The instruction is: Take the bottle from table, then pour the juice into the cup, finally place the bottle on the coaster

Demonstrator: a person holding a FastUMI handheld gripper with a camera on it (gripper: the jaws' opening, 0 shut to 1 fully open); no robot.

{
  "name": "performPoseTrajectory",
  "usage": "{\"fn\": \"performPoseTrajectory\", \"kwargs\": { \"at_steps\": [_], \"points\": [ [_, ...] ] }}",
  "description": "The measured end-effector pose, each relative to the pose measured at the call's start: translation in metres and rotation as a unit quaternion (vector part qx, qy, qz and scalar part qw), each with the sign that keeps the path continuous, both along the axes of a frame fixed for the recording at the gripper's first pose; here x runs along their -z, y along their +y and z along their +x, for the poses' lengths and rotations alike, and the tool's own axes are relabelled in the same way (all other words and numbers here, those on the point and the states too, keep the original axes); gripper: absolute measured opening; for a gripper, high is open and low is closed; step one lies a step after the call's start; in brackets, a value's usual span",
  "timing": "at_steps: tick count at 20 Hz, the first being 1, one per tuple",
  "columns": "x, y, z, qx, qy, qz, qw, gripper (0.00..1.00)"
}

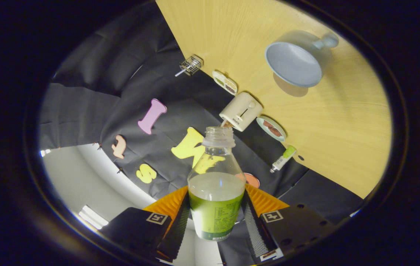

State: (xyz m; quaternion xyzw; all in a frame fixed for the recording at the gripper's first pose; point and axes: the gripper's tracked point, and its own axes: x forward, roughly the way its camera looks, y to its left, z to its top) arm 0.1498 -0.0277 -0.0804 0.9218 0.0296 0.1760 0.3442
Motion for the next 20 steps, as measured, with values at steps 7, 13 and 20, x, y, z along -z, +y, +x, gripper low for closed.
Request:
{"fn": "performPoseTrajectory", "kwargs": {
  "at_steps": [7, 13, 20],
  "points": [
    [0.001, 0.005, 0.002, -0.009, -0.005, -0.002, 1.0, 0.77],
    [0.001, 0.021, -0.001, -0.005, 0.001, -0.085, 0.996, 0.77],
    [-0.015, 0.041, -0.009, 0.007, -0.015, -0.275, 0.961, 0.77]
  ]
}}
